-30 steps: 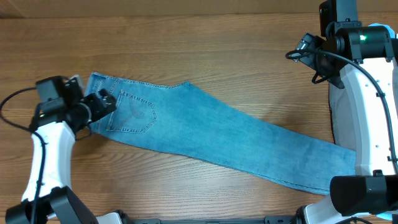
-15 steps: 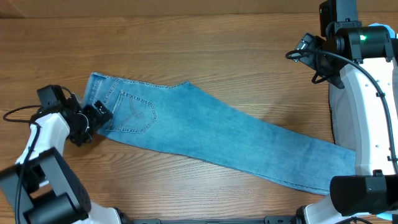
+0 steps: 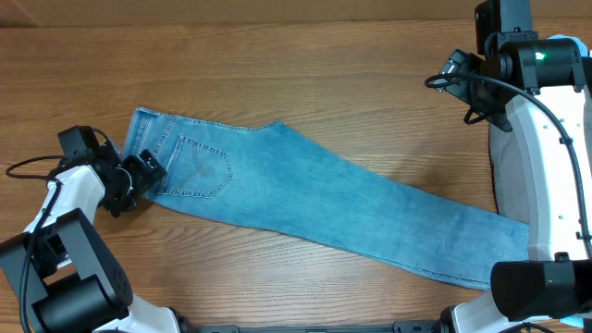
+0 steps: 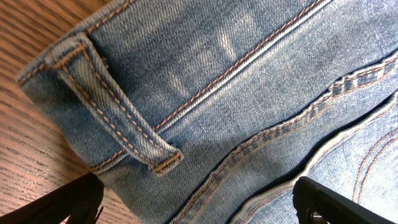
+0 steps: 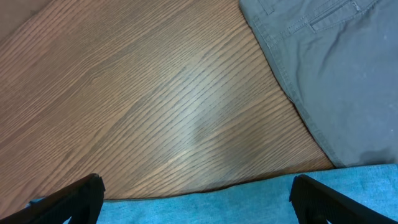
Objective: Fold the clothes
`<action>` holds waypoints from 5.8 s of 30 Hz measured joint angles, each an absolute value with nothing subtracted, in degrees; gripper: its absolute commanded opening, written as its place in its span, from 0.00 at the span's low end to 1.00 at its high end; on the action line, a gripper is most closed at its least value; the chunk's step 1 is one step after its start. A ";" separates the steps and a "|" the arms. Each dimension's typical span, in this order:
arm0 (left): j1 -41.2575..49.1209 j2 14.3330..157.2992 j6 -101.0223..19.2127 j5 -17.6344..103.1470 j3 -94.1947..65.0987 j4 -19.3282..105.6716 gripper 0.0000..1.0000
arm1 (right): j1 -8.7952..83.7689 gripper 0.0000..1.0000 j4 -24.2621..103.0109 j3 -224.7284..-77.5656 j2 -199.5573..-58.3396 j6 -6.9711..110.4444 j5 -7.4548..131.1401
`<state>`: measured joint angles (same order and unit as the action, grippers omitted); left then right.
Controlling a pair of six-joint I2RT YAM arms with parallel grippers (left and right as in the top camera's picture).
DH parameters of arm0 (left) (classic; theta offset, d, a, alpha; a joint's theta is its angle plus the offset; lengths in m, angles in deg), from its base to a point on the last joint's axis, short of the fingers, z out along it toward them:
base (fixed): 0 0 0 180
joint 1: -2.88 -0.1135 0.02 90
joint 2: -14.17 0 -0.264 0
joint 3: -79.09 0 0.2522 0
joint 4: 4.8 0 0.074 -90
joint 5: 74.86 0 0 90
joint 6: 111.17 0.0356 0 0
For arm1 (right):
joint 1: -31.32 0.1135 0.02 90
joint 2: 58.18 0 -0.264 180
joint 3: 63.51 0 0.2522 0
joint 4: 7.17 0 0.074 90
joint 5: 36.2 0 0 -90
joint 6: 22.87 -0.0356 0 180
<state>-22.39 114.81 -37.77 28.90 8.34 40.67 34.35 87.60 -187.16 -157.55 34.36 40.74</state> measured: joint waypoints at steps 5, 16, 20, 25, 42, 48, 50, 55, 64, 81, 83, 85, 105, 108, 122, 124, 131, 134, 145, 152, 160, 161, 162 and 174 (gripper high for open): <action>-22.39 116.51 -37.79 28.90 7.27 39.07 1.00 | 34.35 1.00 87.67 -187.16 -157.55 34.34 40.72; -23.03 119.81 -37.97 30.82 5.41 35.34 0.34 | 34.35 1.00 87.67 -187.16 -157.55 34.36 40.72; -23.09 120.80 -38.86 31.85 5.74 33.43 0.04 | 34.35 1.00 87.60 -187.16 -157.55 34.34 40.72; -22.99 120.82 -41.31 32.29 5.84 31.66 0.04 | 34.35 1.00 87.62 -187.16 -157.55 34.34 40.70; -40.08 121.19 -48.19 19.94 5.71 25.00 0.04 | 34.35 1.00 87.62 -187.16 -157.55 34.34 40.72; -44.73 121.19 -49.59 17.16 5.65 25.24 0.41 | 34.35 1.00 87.62 -187.16 -157.55 34.34 40.72; -44.95 121.19 -50.55 16.42 5.60 25.50 0.72 | 34.35 1.00 87.62 -187.16 -157.55 34.34 40.72; -45.54 121.34 -51.28 18.34 5.21 24.60 0.84 | 34.35 1.00 87.60 -187.16 -157.55 34.36 40.70; -45.15 121.48 -51.30 21.82 1.34 35.34 0.92 | 34.35 1.00 87.62 -187.16 -157.55 34.34 40.72; -40.51 114.28 -54.36 24.68 -14.64 54.83 1.00 | 34.35 1.00 87.62 -187.16 -157.55 34.36 40.70; -38.96 110.68 -53.66 28.72 -15.01 55.27 1.00 | 34.35 1.00 87.62 -187.16 -157.55 34.34 40.72; -37.59 108.60 -52.48 33.16 -15.49 56.54 1.00 | 34.35 1.00 87.62 -187.16 -157.55 34.34 40.70; 5.06 107.62 -33.33 35.52 -15.77 75.12 1.00 | 34.35 1.00 88.78 -187.16 -157.55 34.60 43.97; 12.16 107.62 -38.97 27.59 -15.77 77.94 1.00 | 34.35 0.99 96.65 -187.16 -157.55 35.78 44.72; 29.38 107.62 -50.01 10.26 -15.09 82.37 1.00 | 34.35 0.04 85.31 -158.22 -157.40 37.42 50.20; 29.38 107.64 -50.01 9.95 -14.15 82.15 1.00 | 34.35 0.04 80.83 -152.62 -157.57 37.42 52.61; 29.38 107.66 -50.20 9.66 -10.15 79.22 1.00 | 34.35 0.04 67.38 -137.85 -157.57 37.42 59.97; 29.38 107.66 -50.20 9.69 -9.59 77.89 1.00 | 34.35 0.04 59.91 -132.40 -157.57 36.90 63.14; 29.38 107.66 -50.23 9.69 -9.28 76.43 1.00 | 34.00 0.04 48.06 -128.21 -155.56 34.08 66.25; 29.38 107.66 -50.23 9.64 -9.28 75.20 1.00 | 34.00 0.04 39.43 -128.30 -157.24 29.97 67.51; 29.38 107.66 -50.20 9.03 -9.26 73.21 1.00 | 33.10 0.12 35.74 -129.43 -158.82 26.38 66.90; 29.38 107.66 -50.20 8.92 -9.26 73.13 1.00 | 32.38 0.16 35.95 -129.76 -158.99 26.38 67.32; 29.38 107.66 -50.20 8.81 -9.26 73.13 1.00 | 31.73 0.24 36.15 -130.18 -159.14 26.34 67.32; 29.38 107.66 -50.20 7.96 -9.21 73.26 1.00 | 23.68 1.00 66.23 -148.62 -162.40 38.10 61.92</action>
<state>29.38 107.66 -50.20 7.96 -9.21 73.26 23.68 66.23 -148.62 -162.40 38.10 61.92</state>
